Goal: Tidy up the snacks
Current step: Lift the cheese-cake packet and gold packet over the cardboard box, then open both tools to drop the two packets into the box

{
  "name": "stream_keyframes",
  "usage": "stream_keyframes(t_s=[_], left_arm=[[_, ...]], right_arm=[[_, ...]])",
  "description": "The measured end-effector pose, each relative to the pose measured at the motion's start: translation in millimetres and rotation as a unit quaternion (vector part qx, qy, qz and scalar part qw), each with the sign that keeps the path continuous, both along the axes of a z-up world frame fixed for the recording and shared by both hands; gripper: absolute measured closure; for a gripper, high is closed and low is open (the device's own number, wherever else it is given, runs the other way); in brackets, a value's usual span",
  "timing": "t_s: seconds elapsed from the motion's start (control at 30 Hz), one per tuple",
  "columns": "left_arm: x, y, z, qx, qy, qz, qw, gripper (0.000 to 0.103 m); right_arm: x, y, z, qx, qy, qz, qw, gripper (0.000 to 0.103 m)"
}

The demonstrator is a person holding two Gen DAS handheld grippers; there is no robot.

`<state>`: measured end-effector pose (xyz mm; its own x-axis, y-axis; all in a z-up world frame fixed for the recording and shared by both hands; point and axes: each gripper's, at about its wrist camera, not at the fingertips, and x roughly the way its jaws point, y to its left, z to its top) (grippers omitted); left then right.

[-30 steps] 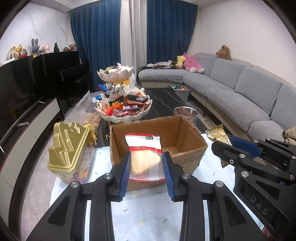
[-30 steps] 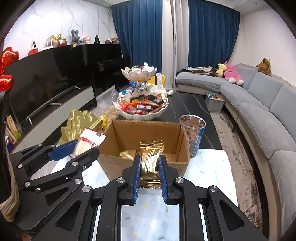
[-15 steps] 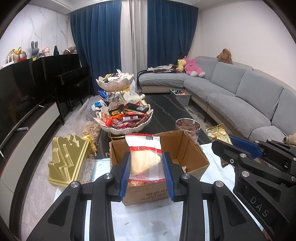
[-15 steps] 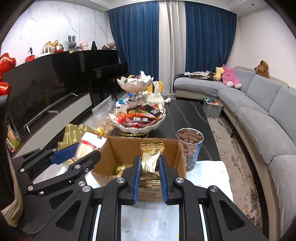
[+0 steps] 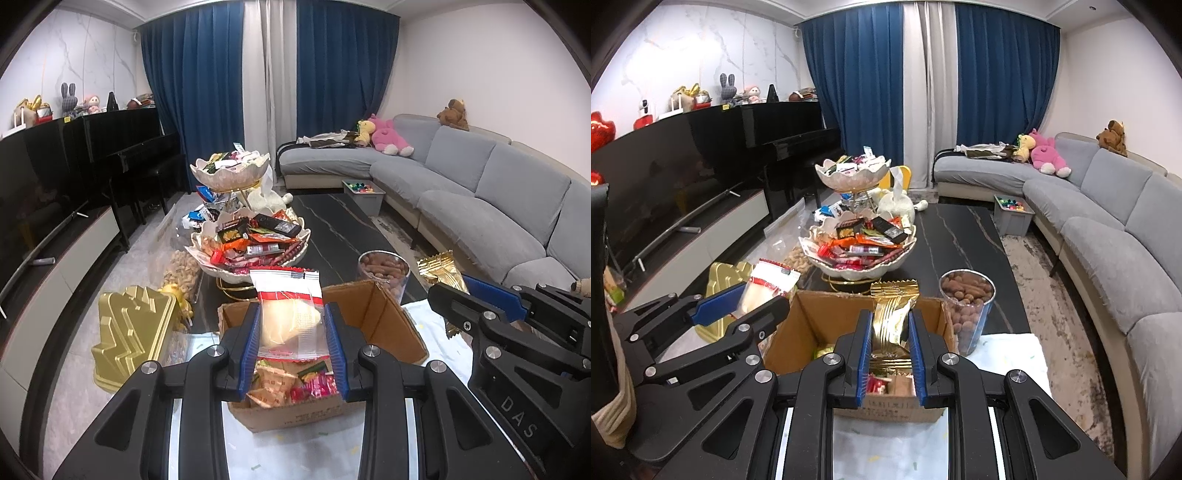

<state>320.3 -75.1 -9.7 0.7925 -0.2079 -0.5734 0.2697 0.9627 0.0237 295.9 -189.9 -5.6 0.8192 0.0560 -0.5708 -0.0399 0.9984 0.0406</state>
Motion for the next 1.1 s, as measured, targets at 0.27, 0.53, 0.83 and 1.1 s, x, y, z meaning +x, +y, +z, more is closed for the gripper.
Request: stream_keyframes(t_s=[0.27, 0.53, 0.83, 1.1], left_arm=[[30, 0, -9, 0.001, 0.013, 0.004, 0.9999, 0.069], [54, 3, -33, -0.001, 0.041, 0.008, 0.9991, 0.069], [80, 3, -64, 0.005, 0.080, 0.014, 0.9967, 0.069], [89, 3, -89, 0.007, 0.109, 0.017, 0.9939, 0.069]], right_arm=[[26, 1, -9, -0.003, 0.010, -0.004, 1.000, 0.082], [50, 3, -29, -0.005, 0.032, -0.004, 0.999, 0.082], [73, 2, -52, -0.010, 0.067, -0.006, 0.998, 0.082], [86, -2, -78, -0.006, 0.099, -0.008, 0.995, 0.082]])
